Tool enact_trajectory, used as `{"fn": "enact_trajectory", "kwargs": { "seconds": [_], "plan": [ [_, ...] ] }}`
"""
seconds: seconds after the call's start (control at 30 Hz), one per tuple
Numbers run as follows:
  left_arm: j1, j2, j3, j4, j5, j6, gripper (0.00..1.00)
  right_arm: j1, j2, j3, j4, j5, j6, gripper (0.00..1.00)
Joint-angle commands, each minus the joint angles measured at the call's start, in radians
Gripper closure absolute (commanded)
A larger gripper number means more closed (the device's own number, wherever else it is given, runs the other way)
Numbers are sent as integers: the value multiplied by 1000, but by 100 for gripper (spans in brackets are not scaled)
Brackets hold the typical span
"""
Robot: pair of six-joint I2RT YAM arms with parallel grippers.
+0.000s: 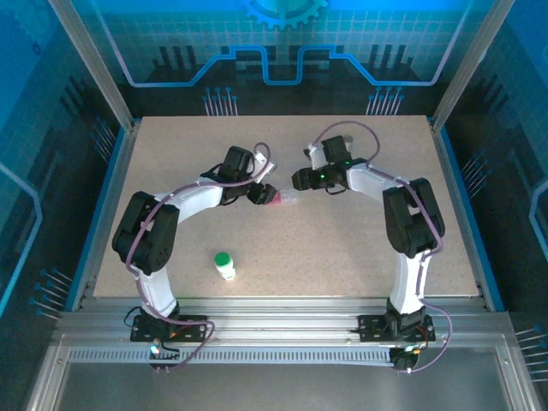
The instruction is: Sort the pills into containers
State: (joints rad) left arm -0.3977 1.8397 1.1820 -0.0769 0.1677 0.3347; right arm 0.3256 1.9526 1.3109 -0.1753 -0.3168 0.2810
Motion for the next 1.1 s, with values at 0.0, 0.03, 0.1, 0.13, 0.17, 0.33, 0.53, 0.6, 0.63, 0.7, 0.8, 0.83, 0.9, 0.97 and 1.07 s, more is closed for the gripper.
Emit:
{"fn": "enact_trajectory", "kwargs": {
  "seconds": [0.0, 0.03, 0.1, 0.13, 0.17, 0.33, 0.53, 0.6, 0.63, 0.7, 0.8, 0.83, 0.9, 0.97, 1.07],
  "plan": [
    [-7, 44, 53, -42, 89, 268, 34, -9, -25, -87, 179, -49, 229, 42],
    [-9, 58, 68, -94, 125, 328, 34, -8, -16, -101, 205, -55, 247, 43],
    [-12, 77, 80, -116, 136, 396, 33, -9, 11, -116, 249, -77, 277, 44],
    [-12, 84, 80, -104, 123, 412, 32, -9, 24, -127, 286, -97, 296, 44],
    [-10, 92, 84, -103, 114, 426, 31, -8, 34, -139, 319, -109, 315, 44],
    [-12, 140, 145, -171, 82, 484, 30, 0, 84, -184, 462, -121, 379, 50],
    [-18, 171, 188, -219, 75, 504, 26, 18, 126, -177, 486, -123, 377, 52],
    [-22, 182, 192, -231, 66, 516, 26, 27, 128, -177, 466, -105, 363, 53],
    [-22, 187, 195, -238, 64, 525, 26, 32, 128, -173, 452, -93, 352, 54],
    [-24, 195, 200, -242, 53, 536, 26, 42, 127, -167, 394, -74, 328, 54],
    [-29, 212, 211, -246, 35, 541, 26, 56, 117, -169, 342, -37, 293, 54],
    [-31, 218, 216, -248, 32, 545, 26, 60, 115, -170, 323, -24, 281, 54],
    [-38, 229, 221, -245, 18, 557, 26, 68, 115, -162, 286, 2, 259, 55],
    [-45, 238, 227, -232, -5, 562, 27, 74, 123, -151, 252, 19, 238, 55],
    [-49, 250, 241, -227, -12, 562, 27, 80, 132, -141, 216, 34, 220, 59]
  ]
}}
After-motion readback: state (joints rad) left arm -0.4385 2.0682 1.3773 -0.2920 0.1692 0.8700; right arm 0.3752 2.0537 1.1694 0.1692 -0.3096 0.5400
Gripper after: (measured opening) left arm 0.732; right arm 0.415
